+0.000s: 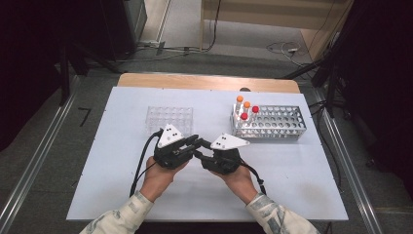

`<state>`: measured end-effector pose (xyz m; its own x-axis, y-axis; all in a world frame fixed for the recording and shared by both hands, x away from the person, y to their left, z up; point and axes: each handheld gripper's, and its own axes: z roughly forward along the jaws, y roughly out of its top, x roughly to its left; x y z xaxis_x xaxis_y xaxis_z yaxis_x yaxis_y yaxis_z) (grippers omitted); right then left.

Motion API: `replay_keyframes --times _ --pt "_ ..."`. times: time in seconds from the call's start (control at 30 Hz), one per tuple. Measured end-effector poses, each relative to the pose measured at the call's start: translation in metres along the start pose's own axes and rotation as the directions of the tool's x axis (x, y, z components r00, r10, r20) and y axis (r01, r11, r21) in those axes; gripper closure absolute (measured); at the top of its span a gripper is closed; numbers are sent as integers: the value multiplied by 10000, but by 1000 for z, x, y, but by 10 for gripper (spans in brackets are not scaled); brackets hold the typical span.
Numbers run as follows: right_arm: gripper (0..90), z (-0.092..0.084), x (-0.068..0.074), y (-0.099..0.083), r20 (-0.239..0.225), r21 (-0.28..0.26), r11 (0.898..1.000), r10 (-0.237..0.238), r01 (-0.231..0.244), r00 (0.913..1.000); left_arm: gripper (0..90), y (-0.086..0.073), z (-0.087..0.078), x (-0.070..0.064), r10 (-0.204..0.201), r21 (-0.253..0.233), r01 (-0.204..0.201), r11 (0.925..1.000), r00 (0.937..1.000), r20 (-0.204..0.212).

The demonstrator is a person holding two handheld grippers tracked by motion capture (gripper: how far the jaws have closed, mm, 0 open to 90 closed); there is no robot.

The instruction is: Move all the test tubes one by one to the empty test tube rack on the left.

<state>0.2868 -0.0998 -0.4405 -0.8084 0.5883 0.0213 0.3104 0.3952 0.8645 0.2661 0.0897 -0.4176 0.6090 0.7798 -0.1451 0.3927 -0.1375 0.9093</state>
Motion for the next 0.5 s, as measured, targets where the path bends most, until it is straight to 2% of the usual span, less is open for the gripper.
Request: replay_keyframes --times 0.17,0.3,0.4,0.5 --pt "298 -6 -8 -2 104 127 9996 248 -249 9996 766 3 -5 10 -210 -141 205 9997 9992 -337" --pt "271 -14 -20 -6 323 189 9985 505 -511 9982 766 9 -11 23 -361 -277 341 9990 9964 -764" --pt "263 -22 -29 -10 526 187 9975 672 -683 9963 766 16 -14 35 -650 -444 607 9972 9925 -1038" --pt "255 -30 -38 -13 732 157 9962 848 -862 9937 766 24 -15 44 -754 -550 688 9961 9888 -1286"
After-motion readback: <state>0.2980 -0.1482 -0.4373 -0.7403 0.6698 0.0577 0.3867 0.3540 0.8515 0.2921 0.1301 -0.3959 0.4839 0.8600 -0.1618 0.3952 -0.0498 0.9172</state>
